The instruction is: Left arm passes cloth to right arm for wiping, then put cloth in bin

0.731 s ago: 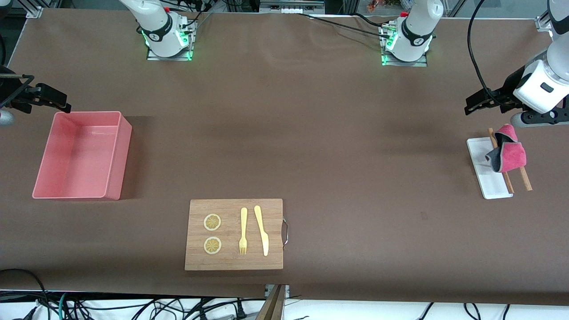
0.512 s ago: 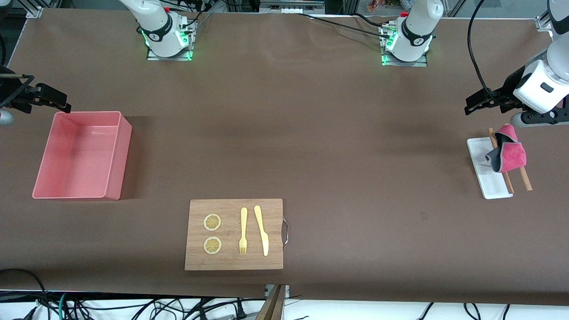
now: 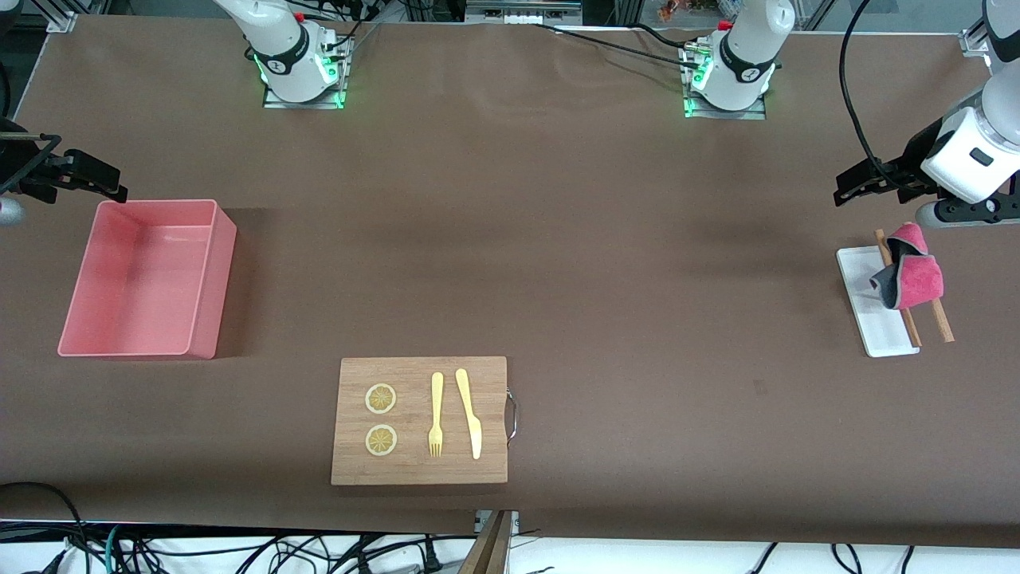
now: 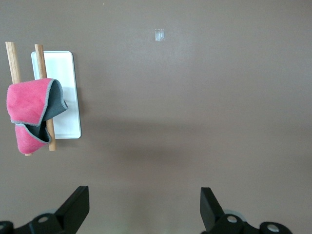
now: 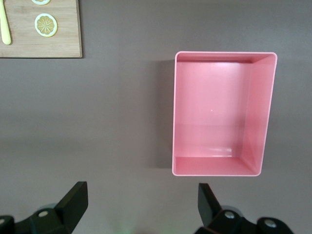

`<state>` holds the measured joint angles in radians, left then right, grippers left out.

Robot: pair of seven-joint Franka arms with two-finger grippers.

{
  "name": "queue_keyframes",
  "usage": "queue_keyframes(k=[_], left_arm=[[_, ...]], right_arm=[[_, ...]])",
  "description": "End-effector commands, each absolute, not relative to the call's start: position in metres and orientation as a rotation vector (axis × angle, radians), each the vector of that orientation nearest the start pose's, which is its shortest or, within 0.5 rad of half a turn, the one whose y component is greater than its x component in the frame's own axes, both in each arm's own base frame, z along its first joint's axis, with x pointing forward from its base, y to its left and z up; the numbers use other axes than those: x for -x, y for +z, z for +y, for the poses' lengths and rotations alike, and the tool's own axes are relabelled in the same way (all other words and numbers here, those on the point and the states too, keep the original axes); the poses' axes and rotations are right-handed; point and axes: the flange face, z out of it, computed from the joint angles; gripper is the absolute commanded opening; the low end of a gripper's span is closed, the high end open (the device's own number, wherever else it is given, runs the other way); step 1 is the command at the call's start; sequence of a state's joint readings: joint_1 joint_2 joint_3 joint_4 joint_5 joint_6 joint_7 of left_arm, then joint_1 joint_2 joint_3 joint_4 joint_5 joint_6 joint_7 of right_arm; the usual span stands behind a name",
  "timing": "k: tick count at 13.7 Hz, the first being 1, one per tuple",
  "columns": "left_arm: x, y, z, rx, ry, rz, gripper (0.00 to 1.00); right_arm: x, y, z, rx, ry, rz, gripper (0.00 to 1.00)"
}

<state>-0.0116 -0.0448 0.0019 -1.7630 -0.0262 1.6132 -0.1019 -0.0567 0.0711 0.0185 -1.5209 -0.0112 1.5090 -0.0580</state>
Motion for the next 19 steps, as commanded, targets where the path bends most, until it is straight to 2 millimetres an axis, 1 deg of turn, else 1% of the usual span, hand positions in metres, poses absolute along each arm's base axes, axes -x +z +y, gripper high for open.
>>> queue_keyframes(k=[1,14,15,17,19], left_arm=[[-0.533,0.563,-0.006,3.161,0.162,-0.118,1.00],[-0.535,0.557,-0.003,3.161,0.172,-0.116,1.00],[-0.535,0.556,-0.002,3.158,0.179,-0.121,1.00],[-0.536,0.548,0.008,3.158,0.203,-0.150,1.00],[-0.536,0.547,0.010,3.158,0.207,-0.153,1.00]], right_arm=[[-0.567,0.608,-0.023,3.131,0.112,-0.012,1.00],[-0.567,0.608,-0.024,3.126,0.112,-0.012,1.00],[-0.567,0.608,-0.024,3.126,0.112,-0.012,1.00],[-0.567,0.608,-0.024,3.126,0.112,-0.012,1.00],[-0.567,0.608,-0.024,3.126,0.112,-0.012,1.00]])
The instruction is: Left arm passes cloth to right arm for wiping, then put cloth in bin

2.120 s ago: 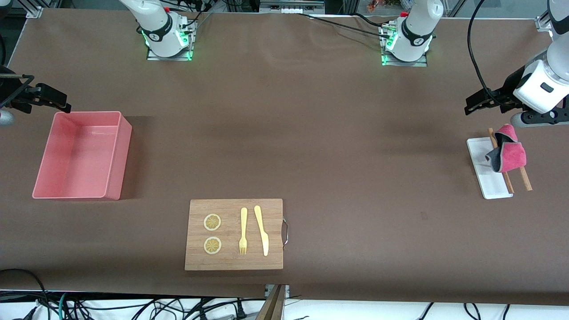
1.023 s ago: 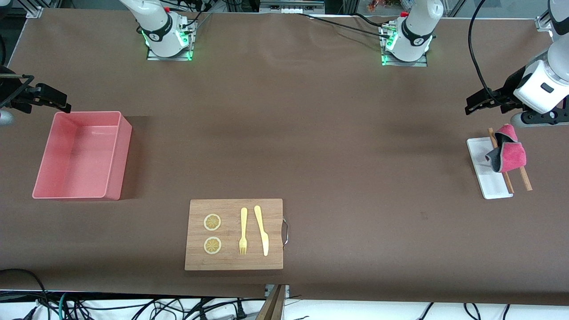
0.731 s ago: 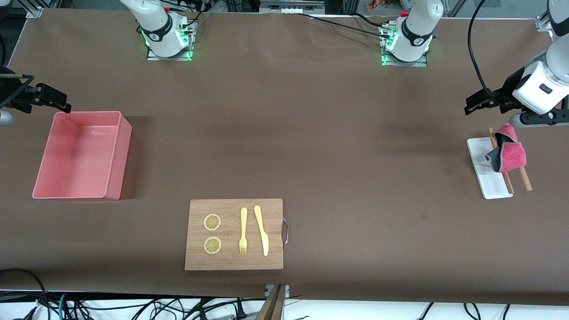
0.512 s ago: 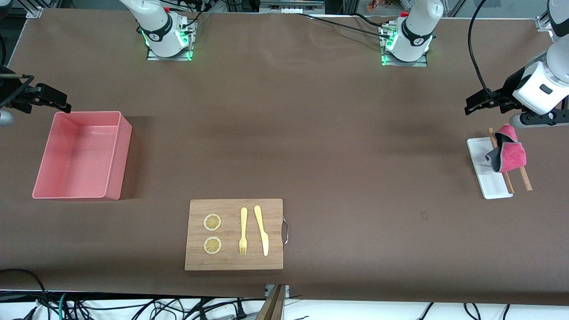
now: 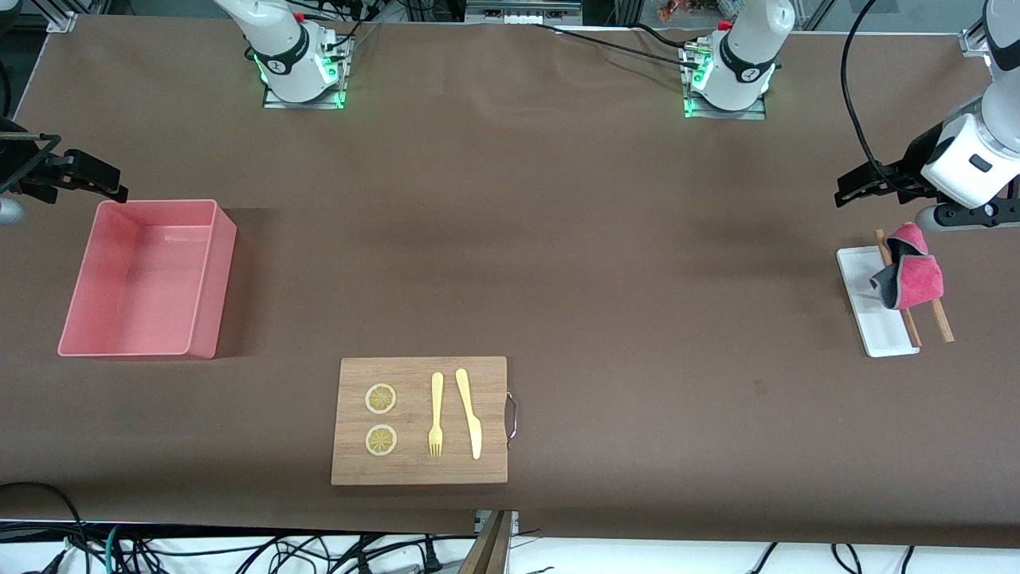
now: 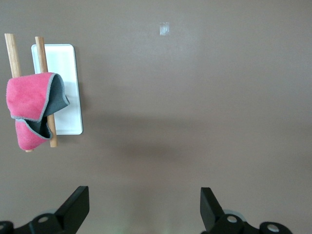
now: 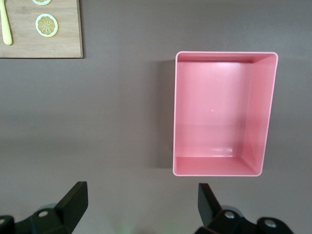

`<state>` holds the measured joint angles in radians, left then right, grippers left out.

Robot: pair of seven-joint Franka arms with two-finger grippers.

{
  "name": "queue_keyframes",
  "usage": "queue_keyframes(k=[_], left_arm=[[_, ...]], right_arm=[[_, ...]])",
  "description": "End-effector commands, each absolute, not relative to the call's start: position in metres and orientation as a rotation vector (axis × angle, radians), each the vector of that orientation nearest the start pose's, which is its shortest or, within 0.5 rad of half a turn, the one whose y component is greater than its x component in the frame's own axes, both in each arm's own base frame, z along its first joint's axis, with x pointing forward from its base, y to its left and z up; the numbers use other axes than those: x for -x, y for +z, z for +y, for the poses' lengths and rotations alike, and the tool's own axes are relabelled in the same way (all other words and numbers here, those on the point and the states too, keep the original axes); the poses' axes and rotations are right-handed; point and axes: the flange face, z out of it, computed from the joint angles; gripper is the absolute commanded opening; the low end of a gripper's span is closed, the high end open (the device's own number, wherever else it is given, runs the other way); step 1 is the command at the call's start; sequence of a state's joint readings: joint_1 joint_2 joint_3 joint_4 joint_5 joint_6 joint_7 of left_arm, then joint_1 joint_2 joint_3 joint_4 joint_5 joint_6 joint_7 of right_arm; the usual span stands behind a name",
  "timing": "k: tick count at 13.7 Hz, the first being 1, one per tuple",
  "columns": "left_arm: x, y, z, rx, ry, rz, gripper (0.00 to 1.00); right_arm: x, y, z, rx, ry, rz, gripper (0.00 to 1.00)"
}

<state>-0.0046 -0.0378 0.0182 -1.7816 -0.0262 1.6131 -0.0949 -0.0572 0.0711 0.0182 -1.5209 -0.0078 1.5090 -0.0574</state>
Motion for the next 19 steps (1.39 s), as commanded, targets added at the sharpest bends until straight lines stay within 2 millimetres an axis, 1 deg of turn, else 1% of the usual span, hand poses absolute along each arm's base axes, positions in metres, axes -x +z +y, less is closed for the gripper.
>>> queue_keyframes(k=[1,5,8,11,19], left_arm=[[-0.536,0.547,0.010,3.158,0.205,-0.155,1.00],[-0.536,0.545,0.017,3.153,0.209,-0.171,1.00],[-0.537,0.543,0.022,3.103,0.209,-0.159,1.00],[-0.539,0.538,0.024,3.082,0.222,-0.154,1.00],[-0.539,0.539,0.027,3.072,0.230,-0.181,1.00]], right_arm=[[-0.567,0.608,-0.024,3.126,0.112,-0.012,1.00],[-0.567,0.608,-0.024,3.126,0.112,-0.012,1.00],[-0.567,0.608,-0.024,3.126,0.112,-0.012,1.00],[-0.567,0.608,-0.023,3.124,0.112,-0.010,1.00],[-0.567,0.608,-0.023,3.124,0.112,-0.012,1.00]])
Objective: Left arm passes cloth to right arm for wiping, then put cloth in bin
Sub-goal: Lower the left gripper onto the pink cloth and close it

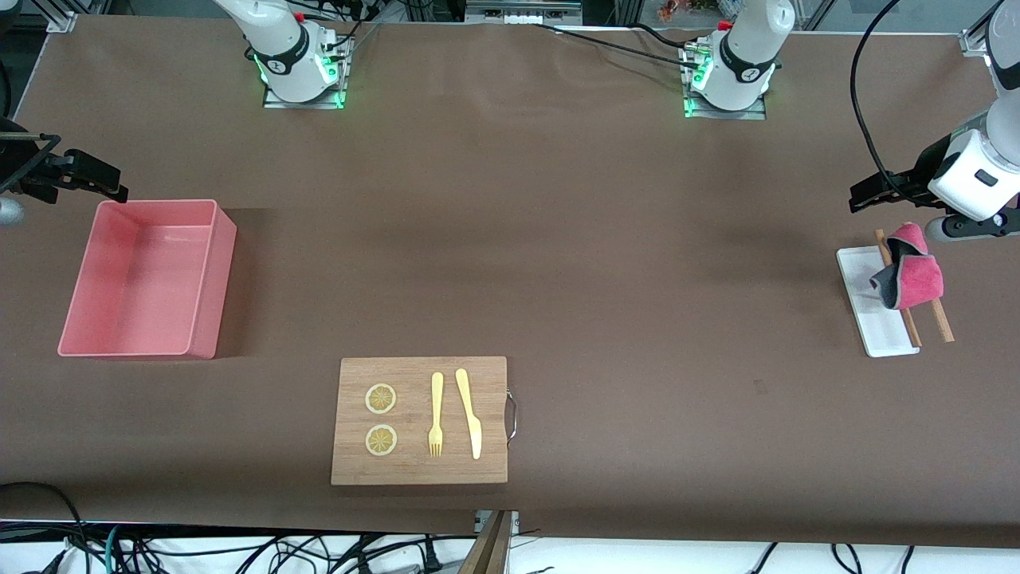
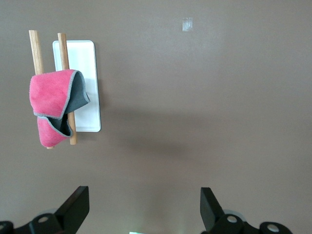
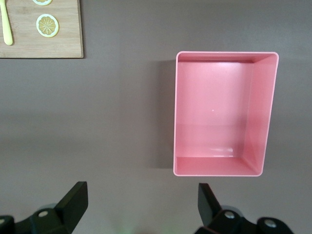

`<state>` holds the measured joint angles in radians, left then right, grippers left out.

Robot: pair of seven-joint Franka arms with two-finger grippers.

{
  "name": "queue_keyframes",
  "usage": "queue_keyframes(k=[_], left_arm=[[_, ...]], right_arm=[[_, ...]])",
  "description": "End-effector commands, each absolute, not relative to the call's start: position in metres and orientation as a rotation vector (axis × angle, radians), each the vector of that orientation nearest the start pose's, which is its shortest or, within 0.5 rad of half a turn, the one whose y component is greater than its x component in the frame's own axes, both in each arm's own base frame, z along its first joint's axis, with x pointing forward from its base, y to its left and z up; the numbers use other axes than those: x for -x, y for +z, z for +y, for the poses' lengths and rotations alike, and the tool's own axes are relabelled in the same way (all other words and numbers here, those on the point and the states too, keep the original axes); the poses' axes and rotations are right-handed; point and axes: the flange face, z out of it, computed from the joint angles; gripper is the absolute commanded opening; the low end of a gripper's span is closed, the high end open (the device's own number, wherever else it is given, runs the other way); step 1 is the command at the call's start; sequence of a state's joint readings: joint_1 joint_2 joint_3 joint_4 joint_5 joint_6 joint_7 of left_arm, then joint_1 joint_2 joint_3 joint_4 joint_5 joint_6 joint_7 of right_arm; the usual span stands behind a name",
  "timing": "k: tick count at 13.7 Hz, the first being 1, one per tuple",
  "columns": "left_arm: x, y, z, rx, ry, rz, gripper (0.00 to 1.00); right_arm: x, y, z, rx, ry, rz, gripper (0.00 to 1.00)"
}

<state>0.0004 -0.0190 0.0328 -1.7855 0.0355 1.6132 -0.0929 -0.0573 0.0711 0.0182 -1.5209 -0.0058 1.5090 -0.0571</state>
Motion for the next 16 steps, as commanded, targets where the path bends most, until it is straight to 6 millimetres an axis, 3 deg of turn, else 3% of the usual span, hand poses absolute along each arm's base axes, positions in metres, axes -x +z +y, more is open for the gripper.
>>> queue_keyframes(k=[1,5,9,13,16], left_arm=[[-0.541,0.534,0.036,3.070,0.247,-0.204,1.00],[-0.546,0.501,0.097,3.058,0.340,-0.343,1.00],[-0.564,0.431,0.170,2.936,0.439,-0.380,1.00],[-0.563,0.381,0.228,2.970,0.458,-0.378,1.00],[-0.577,0.359,0.247,2.988,0.470,-0.357,1.00]], right_arm=[[-0.567,0.608,-0.023,3.124,0.112,-0.012,1.00],[-0.567,0.608,-0.023,3.124,0.112,-0.012,1.00],[-0.567,0.608,-0.023,3.124,0.112,-0.012,1.00],[-0.567,0.608,-0.023,3.124,0.112,-0.012,1.00],[-0.567,0.608,-0.023,3.124,0.112,-0.012,1.00]])
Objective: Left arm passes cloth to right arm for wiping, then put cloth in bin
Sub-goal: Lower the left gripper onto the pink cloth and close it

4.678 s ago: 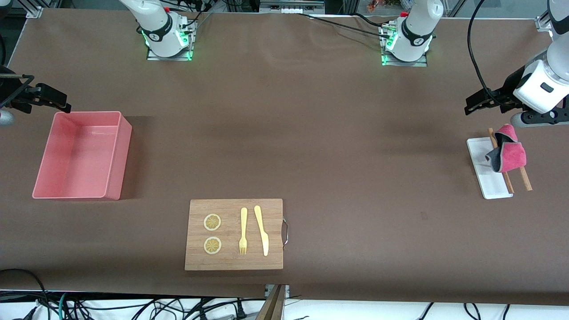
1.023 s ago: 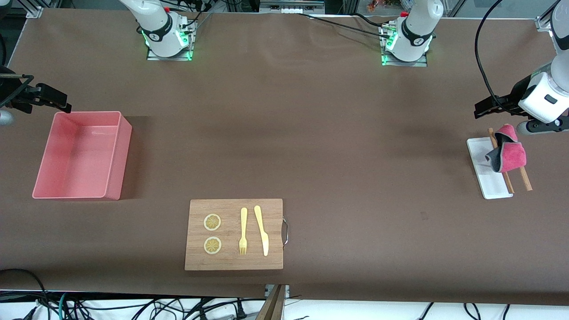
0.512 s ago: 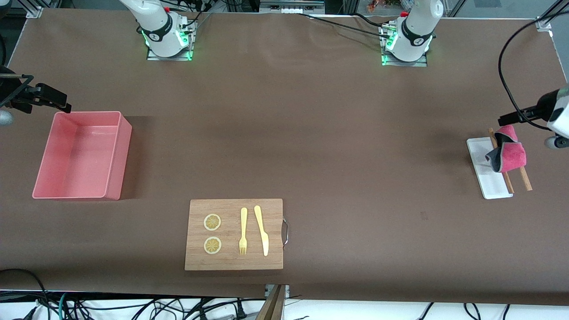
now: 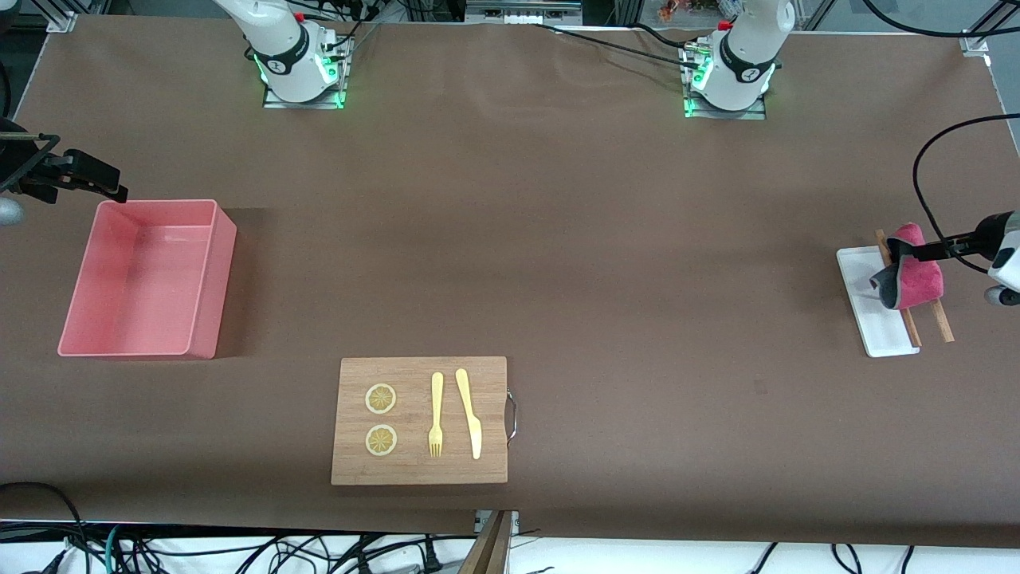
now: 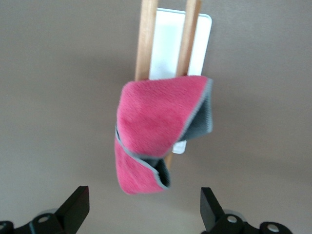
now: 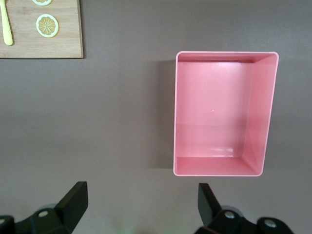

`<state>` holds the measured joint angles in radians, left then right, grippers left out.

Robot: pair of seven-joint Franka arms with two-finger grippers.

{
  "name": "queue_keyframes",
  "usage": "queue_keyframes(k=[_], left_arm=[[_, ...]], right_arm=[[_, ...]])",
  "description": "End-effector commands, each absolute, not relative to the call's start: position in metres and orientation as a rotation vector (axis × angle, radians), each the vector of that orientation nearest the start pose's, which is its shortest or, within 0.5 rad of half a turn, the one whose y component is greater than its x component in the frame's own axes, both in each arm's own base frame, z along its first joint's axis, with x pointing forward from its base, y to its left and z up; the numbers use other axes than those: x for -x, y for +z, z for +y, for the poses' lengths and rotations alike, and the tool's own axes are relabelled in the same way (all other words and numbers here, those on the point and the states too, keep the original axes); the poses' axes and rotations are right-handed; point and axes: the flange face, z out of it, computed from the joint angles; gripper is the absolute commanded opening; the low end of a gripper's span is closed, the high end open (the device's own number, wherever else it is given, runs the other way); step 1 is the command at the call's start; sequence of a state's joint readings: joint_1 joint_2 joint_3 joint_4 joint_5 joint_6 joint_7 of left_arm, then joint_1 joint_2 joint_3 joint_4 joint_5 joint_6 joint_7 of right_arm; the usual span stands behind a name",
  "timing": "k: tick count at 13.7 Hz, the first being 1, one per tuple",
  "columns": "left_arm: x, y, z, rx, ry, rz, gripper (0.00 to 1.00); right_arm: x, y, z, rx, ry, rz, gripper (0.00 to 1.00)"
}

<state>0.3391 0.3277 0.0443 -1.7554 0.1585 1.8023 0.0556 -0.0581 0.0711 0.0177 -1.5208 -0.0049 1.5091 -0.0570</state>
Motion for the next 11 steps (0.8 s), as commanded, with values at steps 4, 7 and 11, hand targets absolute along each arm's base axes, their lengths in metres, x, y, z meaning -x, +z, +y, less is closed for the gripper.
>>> queue_keyframes(k=[4,7,11], left_arm=[[-0.573,0.330,0.255,3.027,0.530,-0.415,1.00],[-0.569,0.318,0.259,3.033,0.562,-0.433,1.00],[-0.561,0.313,0.261,3.029,0.621,-0.451,0.65]], right_arm=[[-0.567,0.608,-0.023,3.124,0.112,-0.012,1.00],[-0.567,0.608,-0.023,3.124,0.112,-0.012,1.00],[-0.568,0.608,-0.024,3.124,0.112,-0.010,1.00]])
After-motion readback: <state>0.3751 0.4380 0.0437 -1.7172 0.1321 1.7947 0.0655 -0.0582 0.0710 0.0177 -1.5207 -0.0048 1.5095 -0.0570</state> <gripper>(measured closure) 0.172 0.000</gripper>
